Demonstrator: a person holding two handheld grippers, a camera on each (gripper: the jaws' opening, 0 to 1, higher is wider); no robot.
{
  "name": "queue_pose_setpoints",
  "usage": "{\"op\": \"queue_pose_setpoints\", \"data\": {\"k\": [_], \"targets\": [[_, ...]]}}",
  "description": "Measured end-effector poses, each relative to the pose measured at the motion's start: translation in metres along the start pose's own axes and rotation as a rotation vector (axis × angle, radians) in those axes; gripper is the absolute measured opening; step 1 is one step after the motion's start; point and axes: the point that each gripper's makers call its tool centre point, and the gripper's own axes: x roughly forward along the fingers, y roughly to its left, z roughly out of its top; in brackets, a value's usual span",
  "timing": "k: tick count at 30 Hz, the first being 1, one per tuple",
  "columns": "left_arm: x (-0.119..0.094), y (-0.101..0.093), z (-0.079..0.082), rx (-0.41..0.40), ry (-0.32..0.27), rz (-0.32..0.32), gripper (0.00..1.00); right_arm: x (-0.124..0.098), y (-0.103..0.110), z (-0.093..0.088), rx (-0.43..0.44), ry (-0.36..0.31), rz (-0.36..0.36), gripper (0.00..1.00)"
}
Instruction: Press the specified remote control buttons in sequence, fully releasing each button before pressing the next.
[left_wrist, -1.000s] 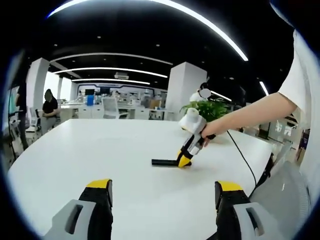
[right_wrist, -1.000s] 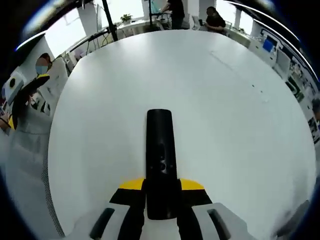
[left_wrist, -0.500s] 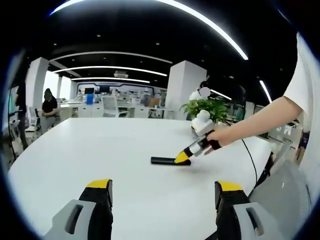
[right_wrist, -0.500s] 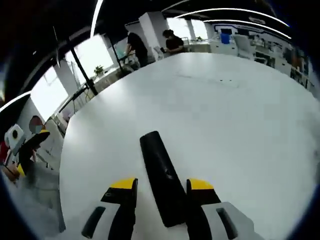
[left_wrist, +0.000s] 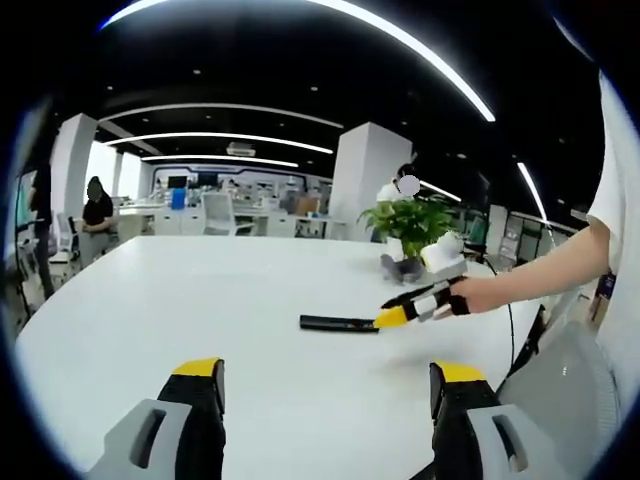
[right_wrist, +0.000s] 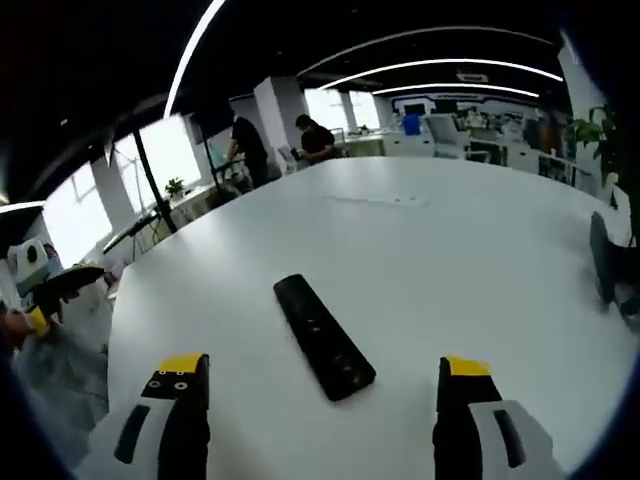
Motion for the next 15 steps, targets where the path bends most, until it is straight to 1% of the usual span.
{"op": "queue_pose_setpoints", "data": {"k": [2, 4, 5, 6, 8, 10, 15], "targets": [[0.0, -0.001, 0.0, -0.003, 0.002, -0.004, 0.88, -0.009, 0.006, -0.003, 0.001, -0.009, -0.005, 0.98], [0.001, -0.001, -0.001, -0.006, 0.006, -0.007, 0.88, -0.02, 0.012, -0.004, 0.004, -0.032, -0.016, 0.99], [0.001, -0.001, -0.001, -0.005, 0.008, -0.006, 0.88, -0.025, 0.019, -0.002, 0.006, -0.047, -0.022, 0.99], [0.001, -0.001, -0.001, -0.005, 0.008, -0.005, 0.88, -0.032, 0.03, -0.001, 0.012, -0.057, -0.023, 0.99], [0.001, -0.001, -0.002, -0.008, 0.007, -0.007, 0.88, -0.04, 0.036, -0.002, 0.026, -0.069, -0.03, 0.99], [0.001, -0.001, -0.002, -0.005, 0.01, -0.01, 0.88, -0.053, 0.045, 0.002, 0.045, -0.105, -0.034, 0.99], [0.0, -0.001, -0.001, 0.0, 0.006, -0.006, 0.89, -0.077, 0.051, 0.002, 0.055, -0.141, -0.072, 0.99]]}}
